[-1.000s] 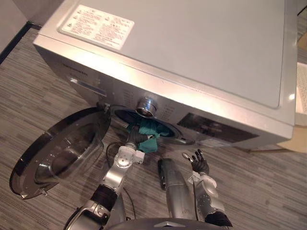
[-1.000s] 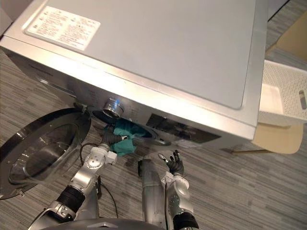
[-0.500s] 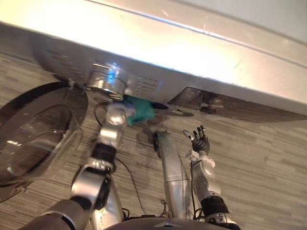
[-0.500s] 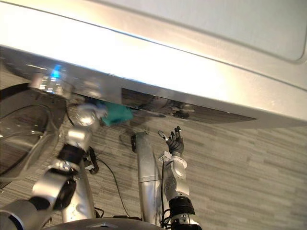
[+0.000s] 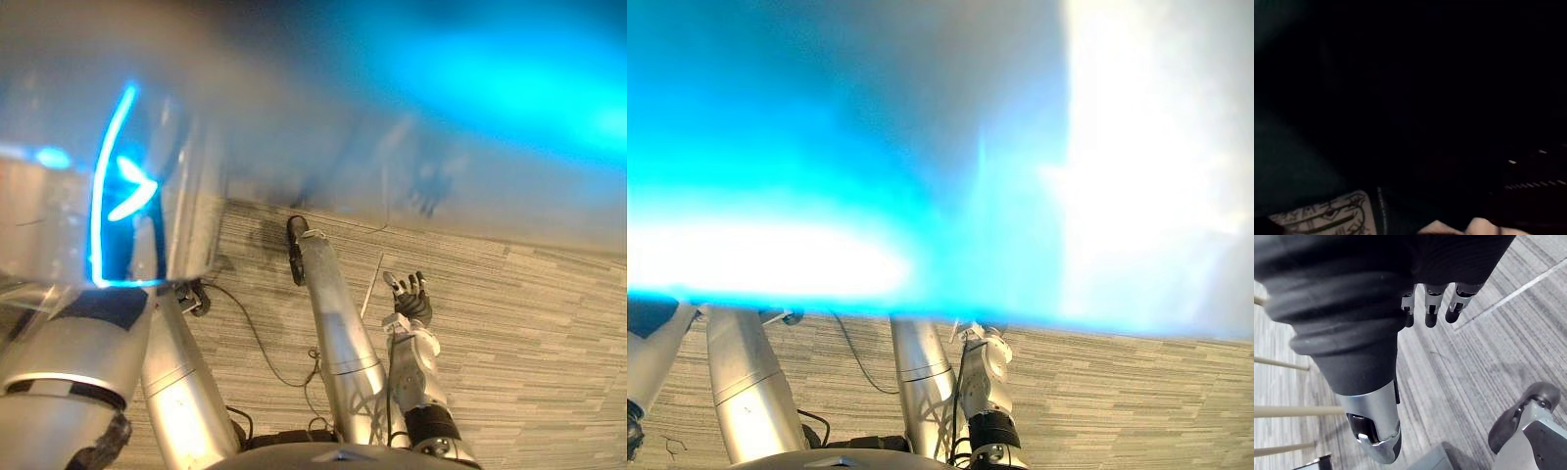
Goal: Pick up the laundry basket with both hands and put the clothes into the washing machine.
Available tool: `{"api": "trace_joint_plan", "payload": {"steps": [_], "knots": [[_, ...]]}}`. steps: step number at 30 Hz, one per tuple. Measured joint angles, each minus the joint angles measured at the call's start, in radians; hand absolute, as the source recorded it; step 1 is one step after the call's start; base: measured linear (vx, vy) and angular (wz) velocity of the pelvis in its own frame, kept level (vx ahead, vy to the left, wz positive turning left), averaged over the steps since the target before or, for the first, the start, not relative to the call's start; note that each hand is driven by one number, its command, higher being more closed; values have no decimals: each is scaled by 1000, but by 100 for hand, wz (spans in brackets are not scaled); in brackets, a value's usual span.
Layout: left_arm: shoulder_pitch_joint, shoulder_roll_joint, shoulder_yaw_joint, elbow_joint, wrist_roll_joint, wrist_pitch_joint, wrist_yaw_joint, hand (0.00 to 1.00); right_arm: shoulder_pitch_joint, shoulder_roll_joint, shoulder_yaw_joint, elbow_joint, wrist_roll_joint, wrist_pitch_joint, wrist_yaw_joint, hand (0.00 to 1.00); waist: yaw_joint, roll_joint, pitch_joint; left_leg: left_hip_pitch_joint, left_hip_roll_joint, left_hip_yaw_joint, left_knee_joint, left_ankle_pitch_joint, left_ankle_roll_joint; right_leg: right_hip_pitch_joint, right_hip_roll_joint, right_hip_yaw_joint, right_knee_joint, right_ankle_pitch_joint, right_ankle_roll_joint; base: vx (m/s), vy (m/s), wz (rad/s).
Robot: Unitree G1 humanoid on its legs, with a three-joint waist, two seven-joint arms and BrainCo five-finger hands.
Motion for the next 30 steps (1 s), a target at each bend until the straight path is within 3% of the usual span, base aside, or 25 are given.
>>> {"api": "trace_joint_plan", "payload": {"steps": [4, 8, 9, 10, 11, 13, 16, 18, 20, 21, 22, 24, 25, 26, 27, 29, 30], "knots": [[0, 39, -95, -17, 89, -1, 88, 100, 0, 0, -3, 1, 2, -2, 7, 0, -10, 0, 0, -7, -6, -2, 2, -1, 2, -5, -7, -3, 0, 1, -1, -4, 14, 2], [-2, 119, -294, -59, 445, 56, 187, 100, 1, 0, -8, -4, 4, -20, 12, 0, -19, 0, 0, -23, -8, -15, 15, -5, 10, -8, -14, -13, 1, 1, 0, -17, 37, 2], [-3, 126, -326, -78, 484, 68, 192, 100, 1, 0, -10, -5, 4, -23, 14, 0, -20, 1, -1, -32, -8, -18, 18, -5, 11, -14, -15, -15, 1, 2, 2, -26, 41, -2], [-3, 147, -379, -92, 615, 90, 194, 0, 0, 0, -16, -4, 4, -32, 23, 0, -19, 2, -1, -35, -9, -15, 23, -6, 14, -18, -16, -13, 3, 3, 3, -26, 38, -1], [-3, 158, -421, -95, 720, 98, 191, 0, 0, 0, -20, -3, 14, -37, 29, 0, -18, 4, -2, -35, -8, -12, 23, -8, 17, -19, -19, -12, 2, 3, 3, -29, 44, -2], [-3, 158, -439, -91, 818, 111, 177, 0, 0, 0, -20, -2, 32, -39, 30, 0, -17, 4, -2, -35, -8, -7, 24, -8, 18, -21, -22, -11, 2, 4, 4, -10, 19, -1], [-11, 131, -411, -33, 849, 127, 113, 0, 0, -1, -20, 4, 34, -39, 30, 0, -15, 4, -2, -33, -5, -5, 24, -8, 18, -20, -21, -11, -1, 8, 5, -4, 8, -3], [-46, 89, -322, 104, 831, 152, 27, 0, 0, -1, -18, 19, 41, -38, 31, 0, -14, 2, -1, -31, 4, -4, 23, -8, 18, -16, -13, -11, -14, 18, 8, -12, 29, -16], [-63, 73, -197, 210, 740, 175, -77, 0, -1, -2, -18, 40, 42, -32, 38, 0, -17, -2, 1, -28, 16, -1, 19, -8, 18, -9, 0, -10, -39, 35, 13, -18, 51, -28], [-61, 73, -113, 266, 621, 174, -116, 0, -1, 0, -18, 53, 43, -19, 45, 0, -18, -6, 3, -26, 27, 1, 17, -8, 19, -4, 7, -9, -54, 45, 17, -17, 57, -29], [-59, 73, -75, 295, 586, 174, -125, 0, -1, -1, -18, 64, 45, -14, 47, 0, -19, -6, 3, -26, 29, 3, 14, -7, 20, -3, 9, -8, -62, 49, 18, -17, 60, -25], [-34, 72, 6, 383, 362, 176, -166, 0, 0, -2, -21, 85, 64, 5, 51, 0, -10, -13, 6, -11, 39, 24, -5, -2, 29, 4, 19, 9, -94, 70, 24, -12, 53, -20], [-25, 71, 18, 394, 314, 177, -171, 0, 0, -3, -21, 91, 64, 9, 52, 0, -5, -13, 6, -9, 43, 28, -11, 0, 32, 5, 22, 12, -104, 75, 25, -7, 45, -16], [-8, 64, 48, 404, 175, 176, -180, 0, 0, -3, -23, 97, 67, 12, 51, 0, -4, -13, 6, -8, 44, 32, -19, 5, 36, 9, 23, 15, -120, 85, 27, -6, 37, -13], [3, 56, 68, 404, 113, 175, -181, 0, 0, -2, -24, 100, 68, 12, 52, 0, -4, -13, 6, -8, 46, 31, -21, 6, 37, 13, 25, 14, -128, 89, 28, -7, 57, -13], [58, -1, 118, 392, -311, 101, -173, 0, 0, -1, -33, 117, 70, 12, 49, 0, -2, -13, 6, 2, 51, 33, -35, 8, 39, 32, 29, 14, -158, 102, 30, -3, 72, -12], [79, -13, 134, 379, -423, 82, -174, 0, 0, 0, -33, 120, 69, 12, 47, 0, -2, -13, 6, 7, 53, 34, -38, 8, 40, 38, 30, 15, -165, 104, 30, 4, 66, -13]]}}
